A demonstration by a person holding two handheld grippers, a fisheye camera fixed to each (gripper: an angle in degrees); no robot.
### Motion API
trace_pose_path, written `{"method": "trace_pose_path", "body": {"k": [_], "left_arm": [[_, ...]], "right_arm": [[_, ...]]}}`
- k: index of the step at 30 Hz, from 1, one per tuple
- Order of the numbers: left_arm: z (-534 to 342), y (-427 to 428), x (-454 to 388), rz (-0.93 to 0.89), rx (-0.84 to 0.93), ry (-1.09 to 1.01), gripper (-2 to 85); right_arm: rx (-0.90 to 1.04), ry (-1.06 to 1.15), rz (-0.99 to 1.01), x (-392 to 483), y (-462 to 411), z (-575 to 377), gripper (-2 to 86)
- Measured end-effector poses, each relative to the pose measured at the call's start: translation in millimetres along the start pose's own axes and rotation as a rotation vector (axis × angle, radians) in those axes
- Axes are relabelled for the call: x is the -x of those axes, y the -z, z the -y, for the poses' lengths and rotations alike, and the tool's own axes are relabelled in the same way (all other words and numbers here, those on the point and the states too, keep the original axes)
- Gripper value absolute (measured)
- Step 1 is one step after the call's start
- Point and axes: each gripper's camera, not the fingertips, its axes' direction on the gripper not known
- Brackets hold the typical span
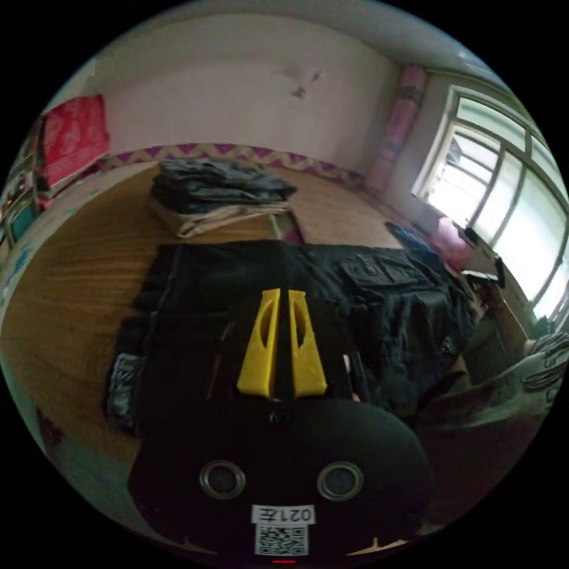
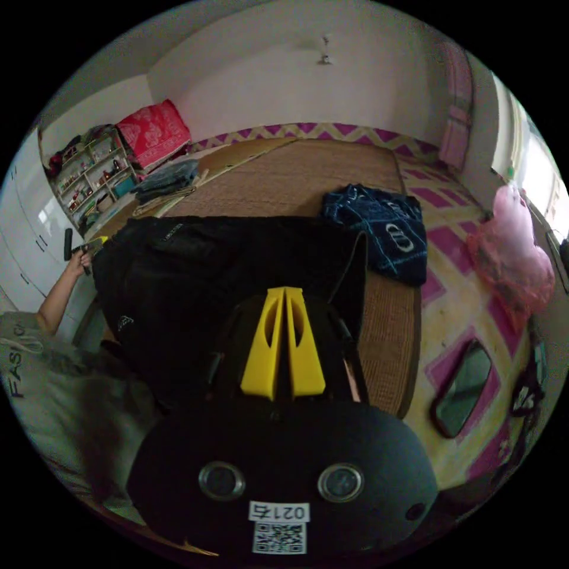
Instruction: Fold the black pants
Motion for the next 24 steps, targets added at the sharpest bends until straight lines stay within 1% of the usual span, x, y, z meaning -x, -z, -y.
{"method": "trace_pose_path", "body": {"k": [1,2,3,4,6,9,12,15,19,20,22,23,24], "left_arm": [[6,-11,-3,-0.011,0.035,-0.017,-0.3],[17,-32,-9,-0.013,0.137,-0.04,-0.2],[26,-54,-10,0.043,0.275,-0.02,-0.4],[30,-56,-10,0.038,0.27,-0.033,-0.5],[36,-56,4,0.014,0.266,0.018,-0.8],[39,-50,21,0.028,0.235,0.078,-0.9],[44,-45,30,0.097,0.218,0.096,-0.9],[45,-42,36,0.095,0.222,0.119,-0.9],[35,-25,33,0.115,0.221,0.13,-1.0],[31,-14,30,0.141,0.214,0.115,-1.0],[23,8,27,0.199,0.169,0.104,-0.9],[16,24,27,0.232,0.124,0.107,-0.9],[8,36,30,0.249,0.095,0.121,-0.9]], "right_arm": [[0.011,0.01,0.005,2,-9,7,-0.7],[0.052,0.037,0.007,7,-30,20,-0.7],[0.109,0.058,-0.036,12,-54,30,-0.8],[0.141,0.054,-0.071,13,-66,33,-0.8],[0.275,0.053,-0.21,10,-116,34,-1.0],[0.201,0.069,-0.254,14,-122,31,-1.0],[0.205,0.103,-0.305,23,-127,36,-1.0],[0.205,0.133,-0.351,29,-132,38,-1.0],[0.253,0.136,-0.345,33,-121,38,-1.0],[0.223,0.147,-0.327,38,-106,35,-0.9],[0.158,0.164,-0.271,46,-83,26,-0.8],[0.165,0.177,-0.233,49,-77,20,-0.7],[0.219,0.186,-0.196,49,-82,13,-0.6]]}}
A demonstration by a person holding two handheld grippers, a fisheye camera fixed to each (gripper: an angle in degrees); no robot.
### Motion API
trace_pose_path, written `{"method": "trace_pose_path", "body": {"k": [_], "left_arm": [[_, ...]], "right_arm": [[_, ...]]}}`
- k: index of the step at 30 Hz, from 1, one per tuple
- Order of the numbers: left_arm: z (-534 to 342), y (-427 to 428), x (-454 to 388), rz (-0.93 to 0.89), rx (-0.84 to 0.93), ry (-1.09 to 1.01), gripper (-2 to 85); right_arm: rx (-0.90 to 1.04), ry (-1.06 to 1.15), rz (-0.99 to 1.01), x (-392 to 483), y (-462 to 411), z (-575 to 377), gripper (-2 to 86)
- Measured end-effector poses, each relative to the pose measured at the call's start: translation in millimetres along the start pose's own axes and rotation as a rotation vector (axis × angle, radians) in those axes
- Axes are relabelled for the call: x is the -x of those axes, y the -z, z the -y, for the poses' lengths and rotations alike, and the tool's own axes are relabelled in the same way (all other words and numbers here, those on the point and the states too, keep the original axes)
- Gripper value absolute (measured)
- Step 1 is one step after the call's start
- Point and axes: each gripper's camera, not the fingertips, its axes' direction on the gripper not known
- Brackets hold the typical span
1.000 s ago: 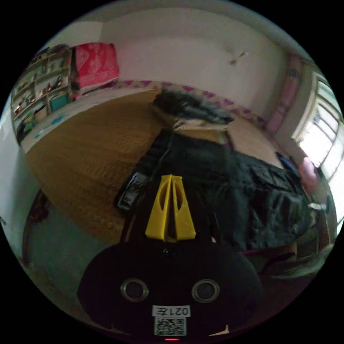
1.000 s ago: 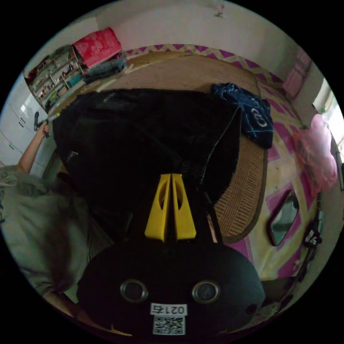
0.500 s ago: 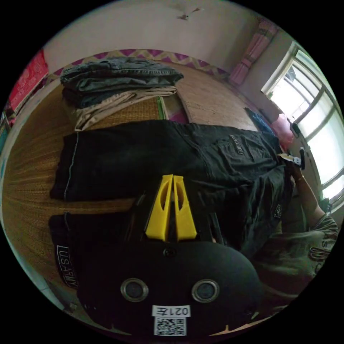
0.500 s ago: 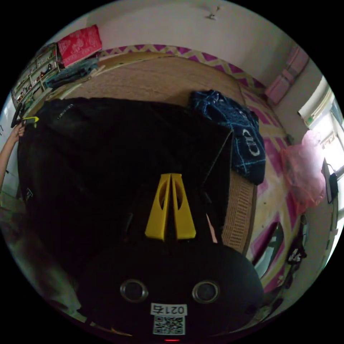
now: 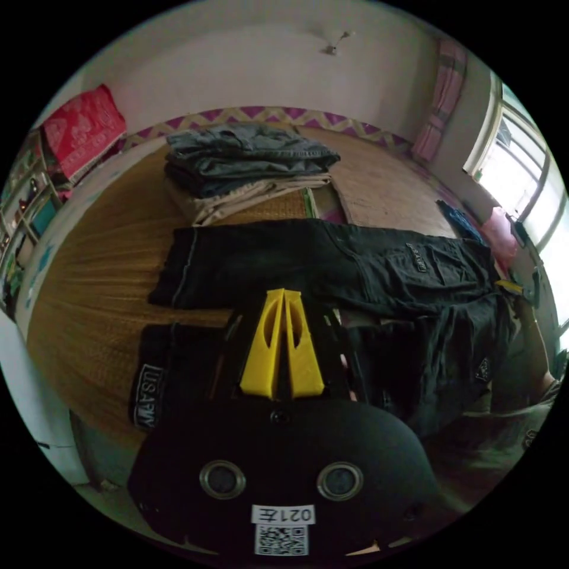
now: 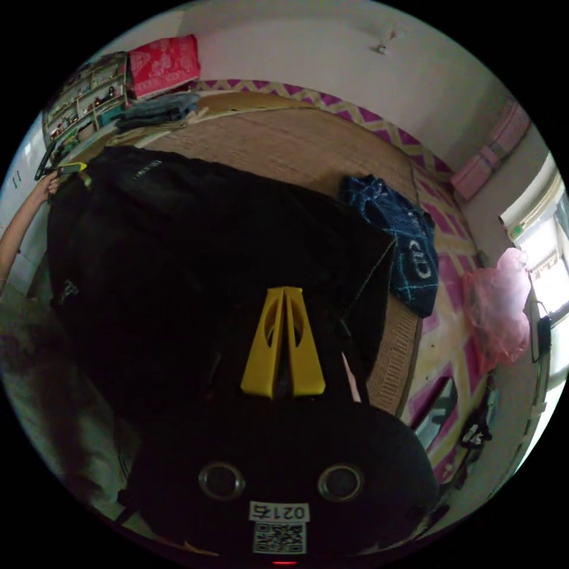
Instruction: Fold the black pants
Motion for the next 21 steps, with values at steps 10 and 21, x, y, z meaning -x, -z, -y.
{"method": "trace_pose_path", "body": {"k": [10,21], "left_arm": [[-117,76,75,-0.248,-0.185,0.402,7.1],[-200,106,138,-0.324,-0.245,0.814,8.4]], "right_arm": [[-0.273,-0.346,0.167,-30,82,-108,2.6],[-0.433,-0.916,0.405,-69,116,-312,6.0]]}}
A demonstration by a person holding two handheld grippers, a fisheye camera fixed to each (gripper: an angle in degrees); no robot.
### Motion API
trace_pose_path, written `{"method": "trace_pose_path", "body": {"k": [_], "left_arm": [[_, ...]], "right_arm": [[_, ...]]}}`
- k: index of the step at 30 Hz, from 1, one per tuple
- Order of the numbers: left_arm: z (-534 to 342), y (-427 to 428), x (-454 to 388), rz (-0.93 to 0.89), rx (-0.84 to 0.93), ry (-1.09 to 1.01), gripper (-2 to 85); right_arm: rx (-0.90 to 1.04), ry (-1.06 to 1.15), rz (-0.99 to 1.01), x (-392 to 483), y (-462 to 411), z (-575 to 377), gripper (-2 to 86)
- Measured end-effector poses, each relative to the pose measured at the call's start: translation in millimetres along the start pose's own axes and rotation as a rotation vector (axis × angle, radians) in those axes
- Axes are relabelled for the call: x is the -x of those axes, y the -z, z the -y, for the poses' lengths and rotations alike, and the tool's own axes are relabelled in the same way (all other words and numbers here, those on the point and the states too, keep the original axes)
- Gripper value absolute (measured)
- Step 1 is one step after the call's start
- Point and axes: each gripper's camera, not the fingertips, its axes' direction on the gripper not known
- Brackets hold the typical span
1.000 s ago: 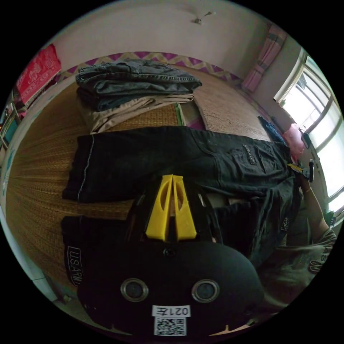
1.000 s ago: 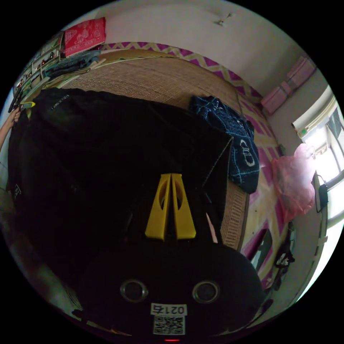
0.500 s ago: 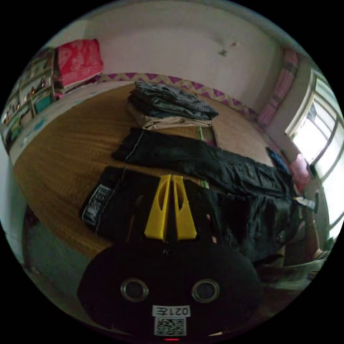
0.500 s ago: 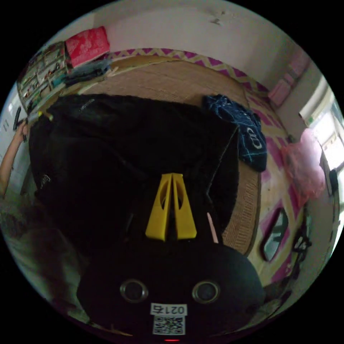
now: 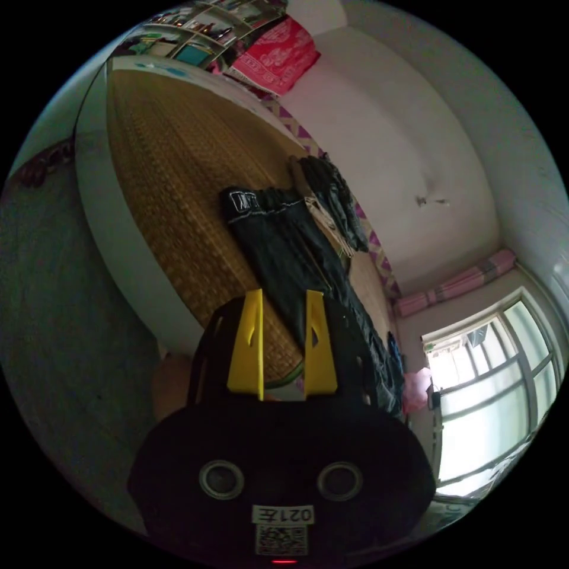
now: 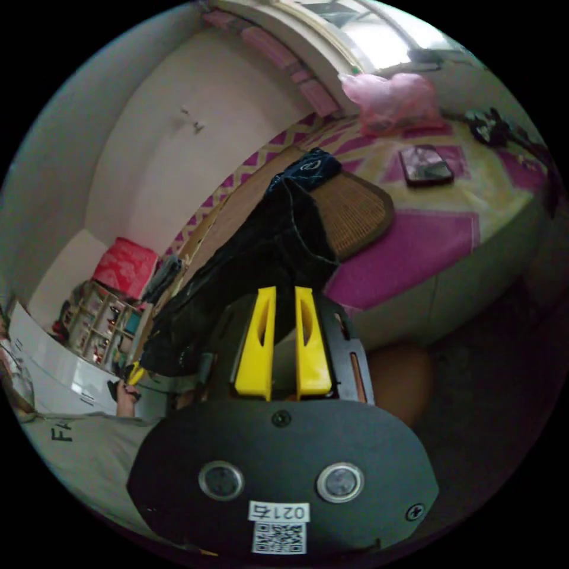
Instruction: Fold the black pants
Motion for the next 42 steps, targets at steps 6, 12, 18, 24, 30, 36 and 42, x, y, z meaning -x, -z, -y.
{"method": "trace_pose_path", "body": {"k": [6,12,18,24,30,36,42], "left_arm": [[20,5,18,0.012,0.016,0.119,0.3],[32,15,40,-0.076,0.022,0.197,-0.9],[36,21,46,-0.099,-0.007,0.168,-1.0],[43,20,48,-0.105,-0.006,0.154,-1.0],[50,15,42,-0.079,0.013,0.134,-1.0],[55,3,30,-0.03,0.02,0.092,-1.0],[63,-16,27,-0.074,0.041,0.116,-0.9]], "right_arm": [[0.008,-0.148,0.098,-37,5,-7,8.0],[0.009,-0.242,0.165,-55,3,-9,9.9],[-0.081,-0.321,0.212,-73,11,-2,10.5],[-0.11,-0.316,0.172,-78,7,18,7.8],[-0.147,-0.361,0.12,-89,18,29,8.6],[-0.069,-0.32,0.112,-77,-1,51,9.5],[-0.074,-0.421,0.19,-87,-8,51,2.8]]}}
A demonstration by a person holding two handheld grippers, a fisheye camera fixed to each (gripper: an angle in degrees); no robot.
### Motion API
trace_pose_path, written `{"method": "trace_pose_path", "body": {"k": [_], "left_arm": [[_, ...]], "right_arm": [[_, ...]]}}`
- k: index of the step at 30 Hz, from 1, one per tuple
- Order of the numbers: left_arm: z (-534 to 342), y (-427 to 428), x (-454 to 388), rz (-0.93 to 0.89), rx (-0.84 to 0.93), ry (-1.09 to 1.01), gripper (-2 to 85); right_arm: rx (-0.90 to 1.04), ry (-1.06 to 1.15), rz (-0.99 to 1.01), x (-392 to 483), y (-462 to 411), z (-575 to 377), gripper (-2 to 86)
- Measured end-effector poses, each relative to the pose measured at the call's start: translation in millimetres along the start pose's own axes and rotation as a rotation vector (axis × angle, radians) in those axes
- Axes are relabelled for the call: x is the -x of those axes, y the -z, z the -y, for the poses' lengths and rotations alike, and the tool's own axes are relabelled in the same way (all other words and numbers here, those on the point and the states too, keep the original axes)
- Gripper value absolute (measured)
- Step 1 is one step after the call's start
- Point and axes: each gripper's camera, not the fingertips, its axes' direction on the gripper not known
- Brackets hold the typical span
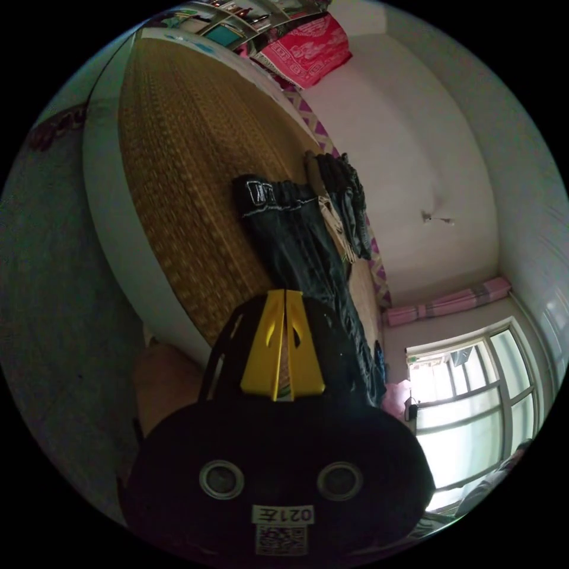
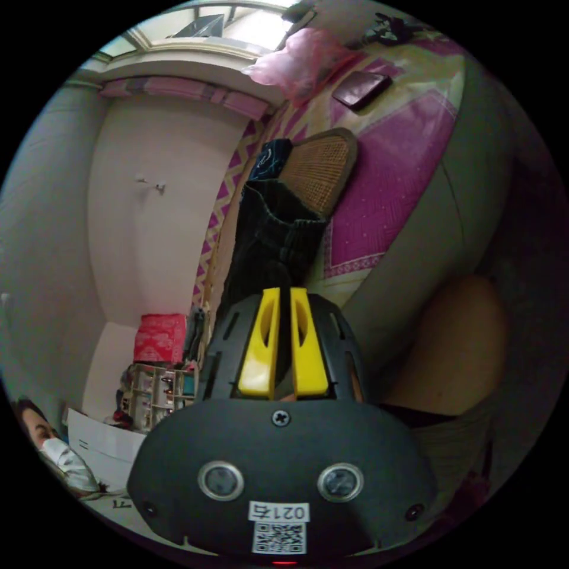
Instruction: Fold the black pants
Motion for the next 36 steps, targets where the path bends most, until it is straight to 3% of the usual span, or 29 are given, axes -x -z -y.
{"method": "trace_pose_path", "body": {"k": [7,11,17,22,25,28,33,36], "left_arm": [[13,-5,-41,-0.005,0.02,-0.113,-0.9],[45,-20,-104,0.003,0.053,-0.24,-0.9],[113,-114,-197,0.145,0.14,-0.362,-1.0],[145,-240,-206,0.317,0.28,-0.409,-1.0],[141,-261,-199,0.377,0.235,-0.451,-0.9],[124,-255,-202,0.337,0.197,-0.545,-0.9],[84,-290,-200,0.306,0.349,-0.715,-0.8],[69,-313,-191,0.377,0.379,-0.806,-0.6]], "right_arm": [[0.051,-0.009,0.212,11,2,19,0.5],[0.122,0.135,0.288,74,-27,65,0.5],[0.186,0.179,0.16,145,-138,157,1.7],[0.204,0.089,-0.061,107,-245,197,6.3],[0.147,0.072,0.012,83,-247,182,7.4],[0.191,0.229,0.021,100,-246,140,8.4],[0.483,0.757,0.103,184,-303,-7,3.8],[0.62,1.084,-0.072,215,-356,-114,-0.1]]}}
